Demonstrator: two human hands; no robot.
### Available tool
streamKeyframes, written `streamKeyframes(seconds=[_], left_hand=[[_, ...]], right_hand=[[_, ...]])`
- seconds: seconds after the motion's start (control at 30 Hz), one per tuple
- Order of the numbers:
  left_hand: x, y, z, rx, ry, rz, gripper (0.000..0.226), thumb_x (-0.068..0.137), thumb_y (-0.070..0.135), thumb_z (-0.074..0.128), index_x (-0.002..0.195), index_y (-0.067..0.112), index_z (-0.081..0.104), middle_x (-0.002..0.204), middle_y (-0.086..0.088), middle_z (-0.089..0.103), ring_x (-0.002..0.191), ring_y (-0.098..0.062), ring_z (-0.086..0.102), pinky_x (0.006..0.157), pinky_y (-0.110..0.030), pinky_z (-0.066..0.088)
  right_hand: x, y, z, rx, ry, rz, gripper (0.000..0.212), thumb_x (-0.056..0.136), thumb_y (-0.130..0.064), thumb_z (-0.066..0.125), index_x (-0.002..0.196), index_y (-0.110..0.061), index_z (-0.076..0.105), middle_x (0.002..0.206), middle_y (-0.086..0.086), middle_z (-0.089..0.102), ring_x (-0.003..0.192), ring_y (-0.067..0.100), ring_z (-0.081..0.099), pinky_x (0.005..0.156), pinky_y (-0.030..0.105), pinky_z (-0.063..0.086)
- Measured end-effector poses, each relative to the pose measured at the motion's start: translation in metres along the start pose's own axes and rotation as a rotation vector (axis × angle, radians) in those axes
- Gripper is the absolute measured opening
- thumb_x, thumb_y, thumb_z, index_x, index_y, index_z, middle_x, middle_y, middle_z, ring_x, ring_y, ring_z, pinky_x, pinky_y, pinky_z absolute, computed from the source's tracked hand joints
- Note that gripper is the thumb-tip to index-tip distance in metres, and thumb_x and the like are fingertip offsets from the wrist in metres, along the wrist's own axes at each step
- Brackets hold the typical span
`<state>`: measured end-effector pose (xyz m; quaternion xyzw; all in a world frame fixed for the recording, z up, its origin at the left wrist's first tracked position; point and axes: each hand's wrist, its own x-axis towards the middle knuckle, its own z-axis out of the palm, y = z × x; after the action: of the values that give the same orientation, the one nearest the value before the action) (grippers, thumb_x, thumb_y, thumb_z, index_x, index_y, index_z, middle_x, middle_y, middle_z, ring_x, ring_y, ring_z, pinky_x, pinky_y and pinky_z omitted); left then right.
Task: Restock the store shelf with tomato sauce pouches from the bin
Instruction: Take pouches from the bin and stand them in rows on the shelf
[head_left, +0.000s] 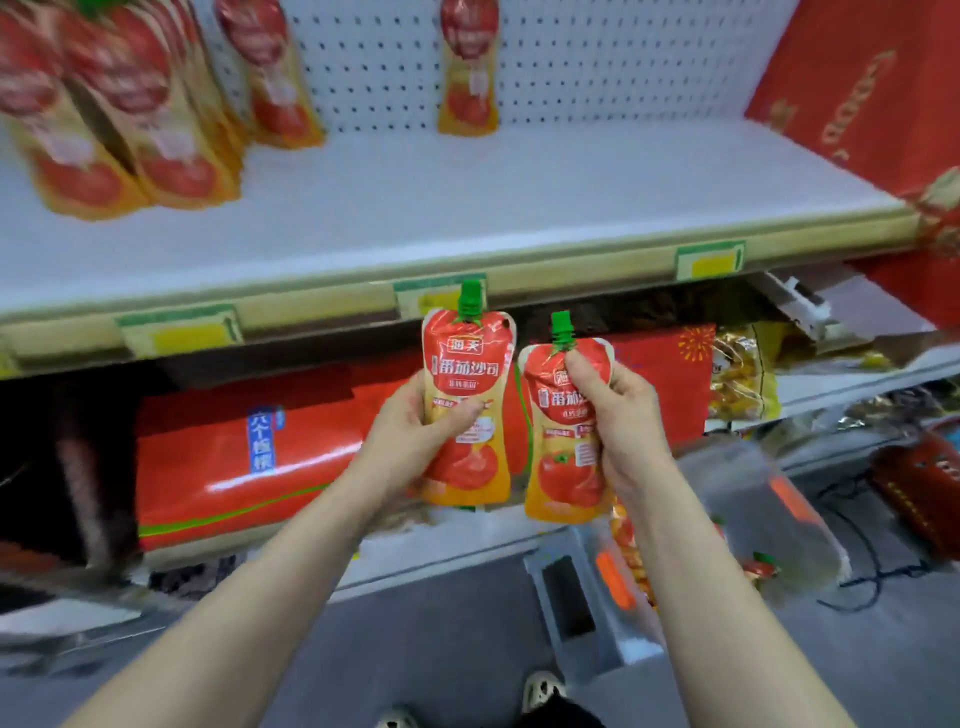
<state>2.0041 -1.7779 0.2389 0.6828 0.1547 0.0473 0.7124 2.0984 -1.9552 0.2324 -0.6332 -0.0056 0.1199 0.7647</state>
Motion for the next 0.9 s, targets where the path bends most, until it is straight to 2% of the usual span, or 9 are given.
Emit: streamKeyframes(seconds=[0.13, 0.23, 0.3, 0.37, 0.5, 0.63, 0.77, 0.9], left_hand=[[-0.012, 0.040, -0.055, 0.010, 0.111, 0.131, 0.025, 0.086, 0.018, 0.069, 0.111, 0.020, 0.062, 0.104, -0.006, 0.074, 0.097, -0.024, 0.071, 0.086, -0.041, 0.057], [-0.012, 0.067, -0.088, -0.040, 0.185, 0.180, 0.028, 0.087, 0.023, 0.067, 0.114, 0.016, 0.061, 0.103, -0.005, 0.074, 0.093, -0.022, 0.072, 0.084, -0.039, 0.057], [-0.007, 0.084, -0.107, -0.082, 0.239, 0.207, 0.029, 0.090, 0.022, 0.063, 0.117, 0.013, 0.058, 0.104, -0.006, 0.073, 0.092, -0.022, 0.071, 0.082, -0.039, 0.055], [0.000, 0.099, -0.125, -0.086, 0.287, 0.228, 0.029, 0.093, 0.020, 0.060, 0.120, 0.013, 0.056, 0.109, -0.006, 0.072, 0.096, -0.022, 0.070, 0.083, -0.038, 0.055], [0.017, 0.119, -0.154, -0.084, 0.357, 0.293, 0.025, 0.092, 0.020, 0.063, 0.116, 0.019, 0.060, 0.112, -0.004, 0.071, 0.103, -0.020, 0.069, 0.088, -0.038, 0.054], [0.039, 0.128, -0.172, -0.071, 0.456, 0.312, 0.031, 0.088, 0.019, 0.068, 0.119, 0.015, 0.062, 0.108, -0.003, 0.073, 0.098, -0.017, 0.070, 0.082, -0.033, 0.055], [0.067, 0.133, -0.180, -0.078, 0.530, 0.300, 0.023, 0.087, 0.020, 0.069, 0.110, 0.015, 0.066, 0.103, -0.002, 0.074, 0.095, -0.017, 0.071, 0.082, -0.034, 0.056], [0.094, 0.138, -0.187, -0.101, 0.588, 0.294, 0.025, 0.086, 0.015, 0.071, 0.110, 0.017, 0.066, 0.102, 0.003, 0.074, 0.096, -0.011, 0.070, 0.081, -0.028, 0.054]], right_hand=[[-0.005, -0.047, 0.068, 0.005, -0.118, -0.103, 0.013, 0.087, -0.023, 0.070, 0.082, -0.011, 0.073, 0.079, 0.008, 0.076, 0.068, 0.018, 0.070, 0.070, 0.035, 0.059], [-0.003, -0.084, 0.112, -0.063, -0.240, -0.196, 0.013, 0.080, -0.022, 0.074, 0.078, -0.010, 0.069, 0.076, 0.003, 0.075, 0.069, 0.015, 0.070, 0.071, 0.032, 0.059], [0.003, -0.106, 0.136, -0.163, -0.307, -0.277, 0.011, 0.082, -0.016, 0.075, 0.074, -0.011, 0.067, 0.071, -0.003, 0.073, 0.066, 0.010, 0.068, 0.068, 0.027, 0.057], [0.010, -0.126, 0.157, -0.236, -0.374, -0.338, 0.006, 0.085, -0.011, 0.073, 0.079, -0.013, 0.071, 0.071, -0.005, 0.074, 0.067, 0.007, 0.069, 0.065, 0.021, 0.056], [0.037, -0.159, 0.197, -0.276, -0.453, -0.389, 0.001, 0.089, -0.014, 0.070, 0.088, -0.015, 0.069, 0.082, -0.003, 0.073, 0.070, 0.003, 0.070, 0.063, 0.016, 0.054], [0.081, -0.178, 0.232, -0.269, -0.446, -0.371, 0.003, 0.091, -0.014, 0.067, 0.094, -0.016, 0.067, 0.084, -0.004, 0.069, 0.060, -0.006, 0.065, 0.055, 0.010, 0.047], [0.132, -0.183, 0.268, -0.297, -0.444, -0.310, 0.028, 0.093, -0.014, 0.065, 0.119, -0.004, 0.064, 0.088, -0.002, 0.066, 0.053, -0.010, 0.060, 0.044, 0.006, 0.040], [0.180, -0.178, 0.305, -0.326, -0.481, -0.282, 0.022, 0.094, -0.014, 0.064, 0.115, -0.008, 0.064, 0.084, -0.005, 0.065, 0.054, -0.008, 0.060, 0.041, 0.007, 0.040]])
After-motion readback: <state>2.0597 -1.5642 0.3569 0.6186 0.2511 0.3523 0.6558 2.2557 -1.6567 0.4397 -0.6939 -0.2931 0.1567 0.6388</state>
